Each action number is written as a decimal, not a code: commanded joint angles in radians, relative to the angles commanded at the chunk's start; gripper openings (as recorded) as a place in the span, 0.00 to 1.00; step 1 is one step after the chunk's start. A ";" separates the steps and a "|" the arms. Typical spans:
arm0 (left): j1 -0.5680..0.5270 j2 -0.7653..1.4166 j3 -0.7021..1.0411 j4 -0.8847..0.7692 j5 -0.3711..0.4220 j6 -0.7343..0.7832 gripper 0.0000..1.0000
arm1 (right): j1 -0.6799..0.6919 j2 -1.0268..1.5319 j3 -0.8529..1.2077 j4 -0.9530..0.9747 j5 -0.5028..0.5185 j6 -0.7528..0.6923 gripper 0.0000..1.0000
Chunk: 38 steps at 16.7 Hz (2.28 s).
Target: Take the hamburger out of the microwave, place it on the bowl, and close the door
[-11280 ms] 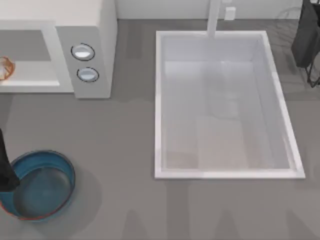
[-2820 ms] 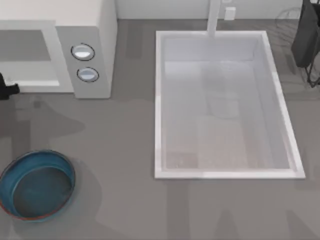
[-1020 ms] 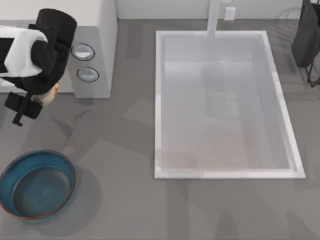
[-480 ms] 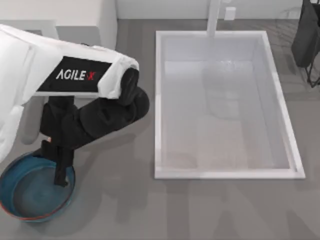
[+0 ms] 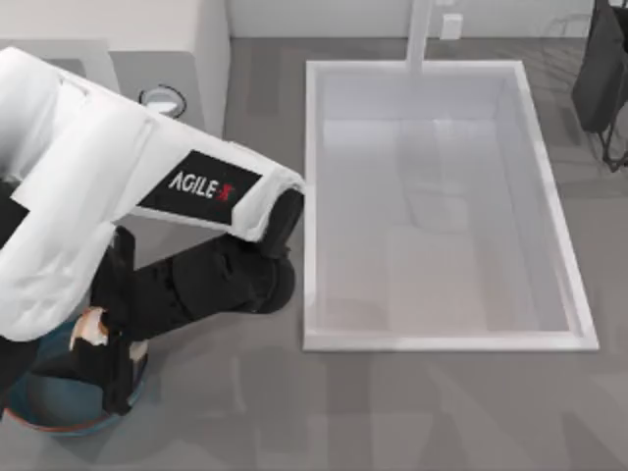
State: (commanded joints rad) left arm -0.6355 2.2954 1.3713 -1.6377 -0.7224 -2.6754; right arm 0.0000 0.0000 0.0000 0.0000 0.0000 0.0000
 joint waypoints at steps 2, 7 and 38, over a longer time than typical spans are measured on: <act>0.000 0.000 0.000 0.000 0.000 0.000 0.00 | 0.000 0.000 0.000 0.000 0.000 0.000 1.00; 0.027 -0.005 -0.037 0.056 -0.020 0.020 0.00 | 0.000 0.000 0.000 0.000 0.000 0.000 1.00; 0.078 0.002 -0.143 0.187 -0.064 0.062 1.00 | 0.000 0.000 0.000 0.000 0.000 0.000 1.00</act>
State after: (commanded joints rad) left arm -0.5574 2.2971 1.2285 -1.4512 -0.7868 -2.6139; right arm 0.0000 0.0000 0.0000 0.0000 0.0000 0.0000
